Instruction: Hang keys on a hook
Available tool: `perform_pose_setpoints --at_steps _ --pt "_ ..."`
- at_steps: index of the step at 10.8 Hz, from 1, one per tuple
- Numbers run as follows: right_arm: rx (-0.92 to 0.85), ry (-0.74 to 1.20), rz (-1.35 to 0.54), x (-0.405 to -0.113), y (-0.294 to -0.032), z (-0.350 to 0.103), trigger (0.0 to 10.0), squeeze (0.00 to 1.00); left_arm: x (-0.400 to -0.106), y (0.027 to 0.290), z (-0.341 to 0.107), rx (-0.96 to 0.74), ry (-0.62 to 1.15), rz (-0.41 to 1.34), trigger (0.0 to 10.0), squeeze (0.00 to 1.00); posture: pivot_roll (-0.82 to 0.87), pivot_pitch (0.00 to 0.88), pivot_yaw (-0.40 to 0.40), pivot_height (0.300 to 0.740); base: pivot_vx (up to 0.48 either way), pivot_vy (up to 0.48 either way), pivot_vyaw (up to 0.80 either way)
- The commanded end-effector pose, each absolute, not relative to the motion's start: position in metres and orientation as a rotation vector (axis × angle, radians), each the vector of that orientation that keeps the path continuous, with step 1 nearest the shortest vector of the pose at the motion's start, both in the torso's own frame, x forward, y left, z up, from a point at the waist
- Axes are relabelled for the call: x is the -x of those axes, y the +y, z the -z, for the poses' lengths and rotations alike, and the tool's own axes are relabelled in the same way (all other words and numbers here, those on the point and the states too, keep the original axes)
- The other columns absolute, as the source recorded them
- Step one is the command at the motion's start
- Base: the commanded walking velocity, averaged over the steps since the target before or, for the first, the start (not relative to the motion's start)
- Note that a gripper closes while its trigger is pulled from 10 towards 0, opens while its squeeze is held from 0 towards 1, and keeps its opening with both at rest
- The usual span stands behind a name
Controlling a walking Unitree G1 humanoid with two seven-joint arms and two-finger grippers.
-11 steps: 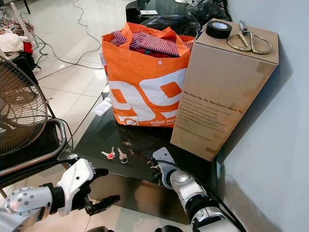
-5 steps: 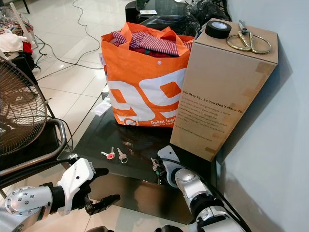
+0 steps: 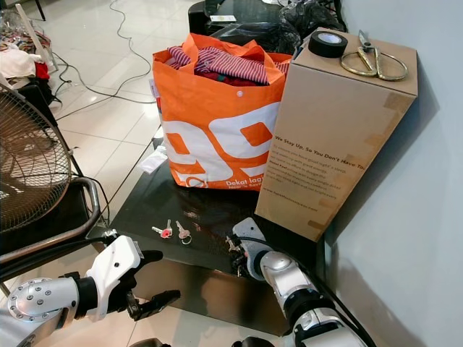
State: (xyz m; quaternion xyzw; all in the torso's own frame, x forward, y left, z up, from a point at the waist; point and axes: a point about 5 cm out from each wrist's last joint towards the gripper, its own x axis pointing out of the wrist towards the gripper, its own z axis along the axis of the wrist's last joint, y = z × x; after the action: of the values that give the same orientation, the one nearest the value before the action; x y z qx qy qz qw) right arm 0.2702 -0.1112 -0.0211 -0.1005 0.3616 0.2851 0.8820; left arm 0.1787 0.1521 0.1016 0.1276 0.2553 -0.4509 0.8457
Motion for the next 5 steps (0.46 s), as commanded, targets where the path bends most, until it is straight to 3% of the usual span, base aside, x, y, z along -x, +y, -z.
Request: perform_pose_setpoints --at_steps 1,2,5 --pt "0.200 0.765 -0.593 -0.2674 -0.1115 0.0233 4.8 0.00 -0.1790 0.1515 -0.1034 -0.279 0.538 0.957 10.0 0.38 -0.05 0.028 -0.035 0.740 0.000 0.000 0.00" --pt "0.202 0.773 -0.590 -0.2657 -0.1119 0.0249 3.0 0.00 -0.1785 0.1514 -0.1034 -0.279 0.539 0.957 10.0 0.38 -0.05 0.030 -0.036 0.740 0.000 0.000 0.00" --pt "0.212 0.794 -0.576 -0.2626 -0.1154 0.0285 2.1 0.00 -0.1781 0.1512 -0.1031 -0.281 0.541 0.958 10.0 0.38 -0.05 0.032 -0.036 0.740 0.000 0.000 0.00"
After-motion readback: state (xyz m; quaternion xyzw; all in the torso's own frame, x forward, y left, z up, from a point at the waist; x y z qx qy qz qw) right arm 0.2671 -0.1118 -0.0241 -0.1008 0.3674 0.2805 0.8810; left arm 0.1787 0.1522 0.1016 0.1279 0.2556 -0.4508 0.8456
